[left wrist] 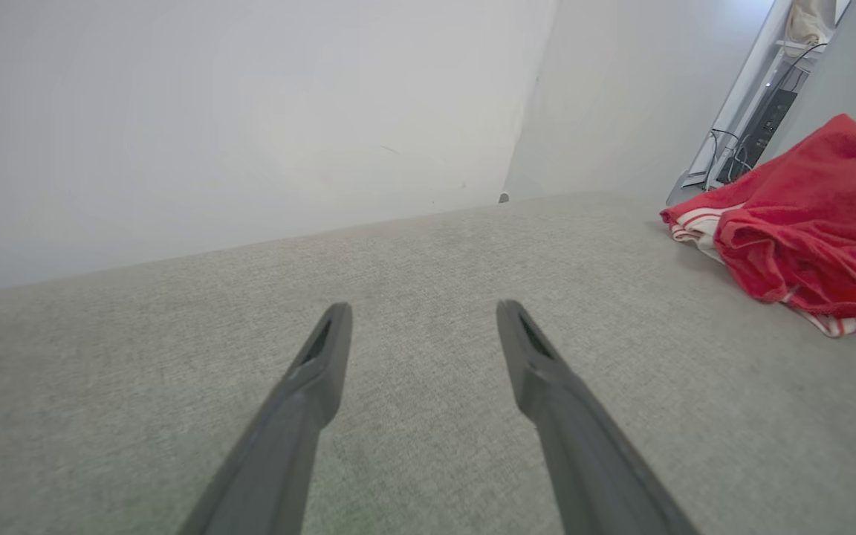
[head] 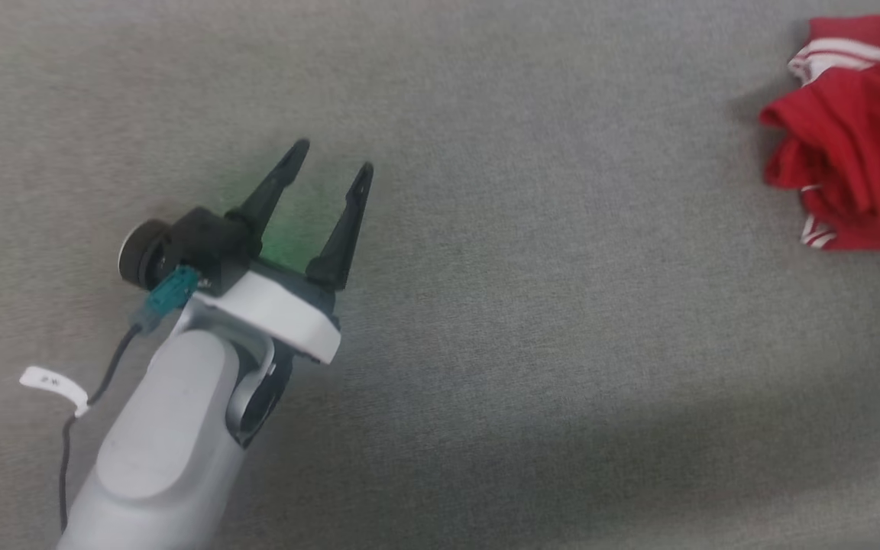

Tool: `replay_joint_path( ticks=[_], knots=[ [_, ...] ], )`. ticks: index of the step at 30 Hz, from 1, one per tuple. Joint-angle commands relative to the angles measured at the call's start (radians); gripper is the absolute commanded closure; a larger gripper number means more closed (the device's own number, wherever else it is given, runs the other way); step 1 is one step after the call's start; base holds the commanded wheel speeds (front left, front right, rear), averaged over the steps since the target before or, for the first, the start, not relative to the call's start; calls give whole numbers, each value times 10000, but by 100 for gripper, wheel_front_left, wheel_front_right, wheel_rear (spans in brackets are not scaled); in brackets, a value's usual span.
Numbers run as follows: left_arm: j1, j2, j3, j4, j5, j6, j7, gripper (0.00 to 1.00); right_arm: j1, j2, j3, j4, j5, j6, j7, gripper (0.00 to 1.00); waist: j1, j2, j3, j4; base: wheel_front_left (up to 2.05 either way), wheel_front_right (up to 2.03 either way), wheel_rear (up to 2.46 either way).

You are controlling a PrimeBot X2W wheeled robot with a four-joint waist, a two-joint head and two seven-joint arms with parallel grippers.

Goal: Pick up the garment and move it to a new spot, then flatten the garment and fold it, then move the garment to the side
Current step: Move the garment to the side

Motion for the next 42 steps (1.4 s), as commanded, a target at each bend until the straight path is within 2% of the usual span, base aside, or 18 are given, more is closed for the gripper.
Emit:
replay_joint_path(
  ticks=[1,14,22,23,24,25,26,32,42],
  knots=[
    [-233,43,-103,43,-40,-16,-44,0,-244,-21,28,334,-174,-18,-163,100,0,0,252,-135,0,0,0],
    [-910,198,-592,147,-233,-17,-44,0,-1302,874,280,2833,-746,-16,-1376,100,0,0,864,132,0,0,0],
    [-1073,239,-655,205,-242,-15,-44,0,-1980,1151,346,4340,-945,-16,-2027,100,0,0,963,358,0,0,0],
    [-1075,253,-640,210,-264,-15,-44,0,-2072,1223,351,4489,-1015,-16,-2084,84,0,0,933,369,0,0,0],
    [-1072,273,-603,198,-285,-15,-44,0,-2183,1246,316,4614,-1045,-16,-2147,58,0,0,899,374,0,0,0],
    [-1028,276,-567,185,-281,-15,-44,0,-2265,1269,270,4779,-1053,-16,-2193,14,0,0,846,379,0,0,0],
    [-960,273,-524,175,-267,-15,-44,0,-2310,1313,275,4897,-1085,-16,-2241,0,0,0,775,386,0,0,0],
    [-437,314,-51,141,-466,-16,-44,0,-2499,1495,363,5196,-927,-16,-2637,0,0,0,165,406,0,0,0],
    [897,464,709,-7,-1243,-16,-44,0,-1827,2093,482,4979,-46,-16,-3777,0,0,0,-1451,709,0,0,0]
  ],
)
